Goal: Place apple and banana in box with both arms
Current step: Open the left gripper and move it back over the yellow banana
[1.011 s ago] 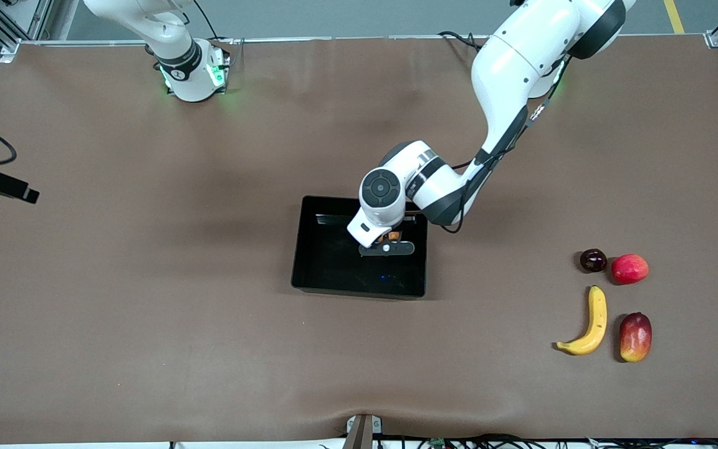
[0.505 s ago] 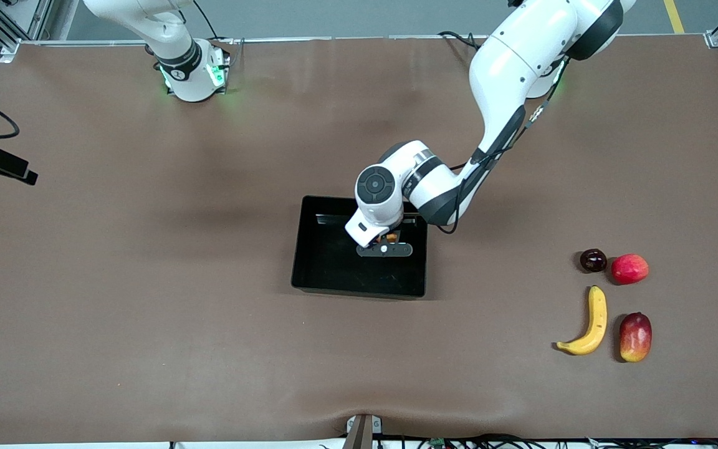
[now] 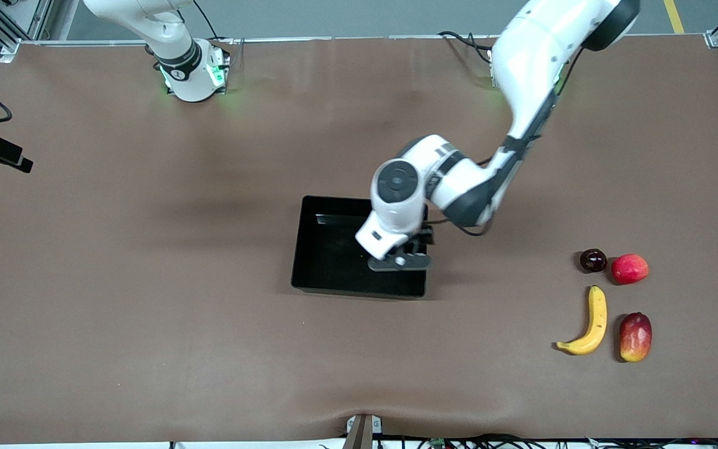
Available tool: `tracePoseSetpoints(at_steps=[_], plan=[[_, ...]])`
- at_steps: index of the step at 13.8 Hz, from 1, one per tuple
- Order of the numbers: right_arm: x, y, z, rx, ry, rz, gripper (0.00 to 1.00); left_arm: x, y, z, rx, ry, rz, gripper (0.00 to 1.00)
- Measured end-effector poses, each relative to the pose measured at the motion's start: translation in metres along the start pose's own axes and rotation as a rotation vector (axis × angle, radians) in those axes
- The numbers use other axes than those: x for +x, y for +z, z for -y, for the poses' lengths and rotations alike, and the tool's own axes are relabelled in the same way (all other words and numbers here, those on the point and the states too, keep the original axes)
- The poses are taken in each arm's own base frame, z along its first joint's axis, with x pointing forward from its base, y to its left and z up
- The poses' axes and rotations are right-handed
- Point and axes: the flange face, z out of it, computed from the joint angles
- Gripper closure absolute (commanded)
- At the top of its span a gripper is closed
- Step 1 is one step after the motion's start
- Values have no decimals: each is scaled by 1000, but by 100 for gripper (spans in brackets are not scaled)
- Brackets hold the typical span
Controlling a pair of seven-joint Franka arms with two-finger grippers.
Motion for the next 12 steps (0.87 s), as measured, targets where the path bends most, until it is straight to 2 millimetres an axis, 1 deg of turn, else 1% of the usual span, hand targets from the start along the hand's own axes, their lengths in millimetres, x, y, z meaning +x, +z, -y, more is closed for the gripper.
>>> tracePoseSetpoints(at_steps=[1,2,3,4,5,6,8,10,12], plan=[[0,0,-1,-2,1,0,0,20,-21,34,-19,1,-4,0],[0,0,-2,-4,2,2,0,38,-40,71,-40,3,-5,0],[-1,0,-2,-4,3,5,0,53,-55,111,-49,3,-4,0],[-1,1,-2,-5,3,7,0,66,-64,149,-49,2,-5,0],[-1,1,-3,-5,4,6,0,77,-65,183,-45,1,-5,0],[-1,1,-5,-5,9,6,0,86,-61,215,-42,2,2,0],[0,1,-6,-3,9,6,0,98,-39,268,-39,8,32,0],[0,1,-2,-2,1,6,0,109,-10,304,-35,24,25,0],[0,1,-2,-2,0,6,0,119,19,332,43,57,-10,0]])
